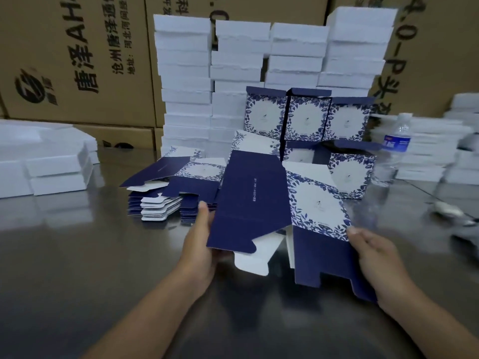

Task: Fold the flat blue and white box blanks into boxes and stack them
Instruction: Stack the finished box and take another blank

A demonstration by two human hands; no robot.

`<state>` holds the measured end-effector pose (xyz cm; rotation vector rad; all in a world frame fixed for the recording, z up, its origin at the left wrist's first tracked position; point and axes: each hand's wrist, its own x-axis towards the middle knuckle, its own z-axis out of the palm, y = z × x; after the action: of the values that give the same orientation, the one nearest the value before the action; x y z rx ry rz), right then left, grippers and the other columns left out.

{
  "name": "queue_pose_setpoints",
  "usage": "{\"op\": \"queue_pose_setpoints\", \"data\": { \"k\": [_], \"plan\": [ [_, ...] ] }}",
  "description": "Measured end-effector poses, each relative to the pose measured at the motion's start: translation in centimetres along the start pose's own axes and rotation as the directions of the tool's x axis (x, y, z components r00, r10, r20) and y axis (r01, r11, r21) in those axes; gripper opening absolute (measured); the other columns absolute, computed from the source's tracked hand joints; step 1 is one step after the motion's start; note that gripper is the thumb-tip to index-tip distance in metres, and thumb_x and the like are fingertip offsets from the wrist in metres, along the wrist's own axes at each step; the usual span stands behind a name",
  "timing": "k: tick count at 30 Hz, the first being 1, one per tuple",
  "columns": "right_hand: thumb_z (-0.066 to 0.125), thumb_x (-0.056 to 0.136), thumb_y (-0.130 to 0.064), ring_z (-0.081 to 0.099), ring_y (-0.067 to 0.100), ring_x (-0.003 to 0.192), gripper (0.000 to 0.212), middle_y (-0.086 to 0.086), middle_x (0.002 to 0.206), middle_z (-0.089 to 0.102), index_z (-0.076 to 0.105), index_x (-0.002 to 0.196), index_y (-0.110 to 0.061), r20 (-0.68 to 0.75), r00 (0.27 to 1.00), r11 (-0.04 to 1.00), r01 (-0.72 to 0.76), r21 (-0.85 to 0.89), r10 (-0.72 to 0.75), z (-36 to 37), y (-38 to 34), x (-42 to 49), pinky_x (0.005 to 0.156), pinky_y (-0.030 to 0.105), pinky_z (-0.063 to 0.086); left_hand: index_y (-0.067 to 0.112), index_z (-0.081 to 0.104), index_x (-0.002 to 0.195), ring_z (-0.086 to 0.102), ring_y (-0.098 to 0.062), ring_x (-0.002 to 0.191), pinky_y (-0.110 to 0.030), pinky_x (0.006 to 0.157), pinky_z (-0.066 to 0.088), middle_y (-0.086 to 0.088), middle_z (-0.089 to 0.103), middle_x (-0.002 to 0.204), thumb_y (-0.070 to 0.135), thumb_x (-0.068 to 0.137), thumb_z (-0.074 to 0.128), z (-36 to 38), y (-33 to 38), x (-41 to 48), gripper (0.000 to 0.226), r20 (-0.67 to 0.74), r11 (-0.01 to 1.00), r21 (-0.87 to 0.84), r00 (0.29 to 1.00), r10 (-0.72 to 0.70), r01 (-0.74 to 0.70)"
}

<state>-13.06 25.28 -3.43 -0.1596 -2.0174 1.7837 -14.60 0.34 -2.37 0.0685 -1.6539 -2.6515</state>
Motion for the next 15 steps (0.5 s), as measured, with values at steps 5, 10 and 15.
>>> {"op": "queue_pose_setpoints", "data": {
  "k": [5, 10, 15],
  "plan": [
    [0.047, 0.098, -0.014, 0.056, -0.003, 0.047, 0.029, -0.011, 0.057, 0.068, 0.063, 0.074, -0.008, 0.035, 0.999, 0.998, 0.032, -0.046, -0.031, -0.49, 0.46, 0.64, 0.046, 0.009, 0.042, 0.014, 0.072, 0.078, 0.072, -0.019, 0.073, -0.027, 0.059, 0.053, -0.007, 0.075, 0.090, 0.036, 0.098, 0.045, -0.84, -0.24, 0.26, 0.040, -0.065, 0.974, 0.212, 0.993, 0.097, -0.081],
    [0.045, 0.098, -0.014, 0.061, -0.001, 0.055, 0.029, -0.010, 0.063, 0.070, 0.064, 0.076, -0.011, 0.074, 0.997, 0.999, 0.032, -0.007, -0.031, -0.63, 0.44, 0.65, 0.052, 0.011, 0.046, 0.019, 0.075, 0.072, 0.070, -0.021, 0.082, -0.035, 0.080, 0.052, -0.001, 0.076, 0.085, 0.031, 0.100, 0.044, -0.69, -0.73, -0.48, 0.043, -0.063, 0.899, 0.410, 0.979, 0.195, -0.153],
    [0.047, 0.097, -0.016, 0.061, 0.011, 0.065, 0.028, 0.005, 0.075, 0.071, 0.064, 0.078, -0.005, 0.082, 0.996, 1.000, 0.019, 0.015, -0.020, -0.60, 0.18, 0.71, 0.063, 0.023, 0.047, 0.004, 0.070, 0.086, 0.068, -0.027, 0.084, -0.038, 0.083, 0.050, -0.008, 0.075, 0.087, 0.033, 0.100, 0.042, -0.90, -0.46, -0.54, 0.043, -0.012, 0.834, 0.517, 0.973, 0.230, -0.190]
  ]
}}
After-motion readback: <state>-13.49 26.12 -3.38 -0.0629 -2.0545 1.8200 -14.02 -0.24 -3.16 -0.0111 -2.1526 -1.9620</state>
